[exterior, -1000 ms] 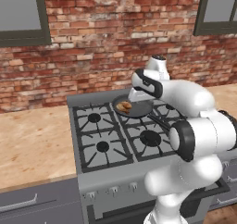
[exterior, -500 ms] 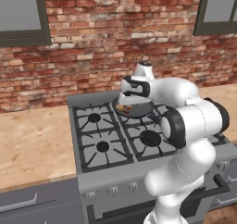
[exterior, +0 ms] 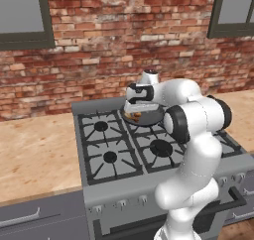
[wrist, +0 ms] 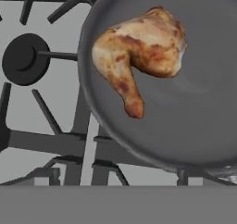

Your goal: Take the chicken drumsticks from the pan and place one on each plate on the dining counter.

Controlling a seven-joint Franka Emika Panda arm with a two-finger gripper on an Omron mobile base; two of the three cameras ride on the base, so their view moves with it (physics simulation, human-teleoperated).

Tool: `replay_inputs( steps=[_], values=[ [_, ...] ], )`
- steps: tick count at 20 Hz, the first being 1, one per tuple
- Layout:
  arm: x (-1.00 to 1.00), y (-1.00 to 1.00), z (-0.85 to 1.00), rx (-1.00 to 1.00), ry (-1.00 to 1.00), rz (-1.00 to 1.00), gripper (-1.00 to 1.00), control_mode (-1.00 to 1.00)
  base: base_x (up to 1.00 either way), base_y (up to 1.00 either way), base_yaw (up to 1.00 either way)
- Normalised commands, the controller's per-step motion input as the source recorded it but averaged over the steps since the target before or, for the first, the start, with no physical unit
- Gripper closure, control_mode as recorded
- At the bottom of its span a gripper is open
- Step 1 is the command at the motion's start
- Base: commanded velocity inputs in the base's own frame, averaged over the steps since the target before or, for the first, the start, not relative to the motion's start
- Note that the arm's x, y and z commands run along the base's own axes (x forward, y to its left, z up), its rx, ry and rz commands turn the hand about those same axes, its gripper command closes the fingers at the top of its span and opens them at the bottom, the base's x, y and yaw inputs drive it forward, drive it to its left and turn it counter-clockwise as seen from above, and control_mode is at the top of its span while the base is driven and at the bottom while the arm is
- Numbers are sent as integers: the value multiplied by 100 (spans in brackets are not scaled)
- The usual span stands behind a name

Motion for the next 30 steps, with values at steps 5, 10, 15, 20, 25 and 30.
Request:
replay_inputs(
  steps=[5,10,15,20,25,30],
  values=[
    [38,-1,-14,0,0,1,-100,-100,0,0,0],
    [35,-2,-14,0,0,3,-100,-100,0,0,0],
    [19,-3,-14,0,4,5,-100,-100,0,0,0],
    [0,0,-17,0,3,3,-100,-100,0,0,0],
    [0,0,-12,0,0,1,-100,-100,0,0,0],
    [0,0,-11,0,0,0,-100,-100,0,0,0]
  ],
)
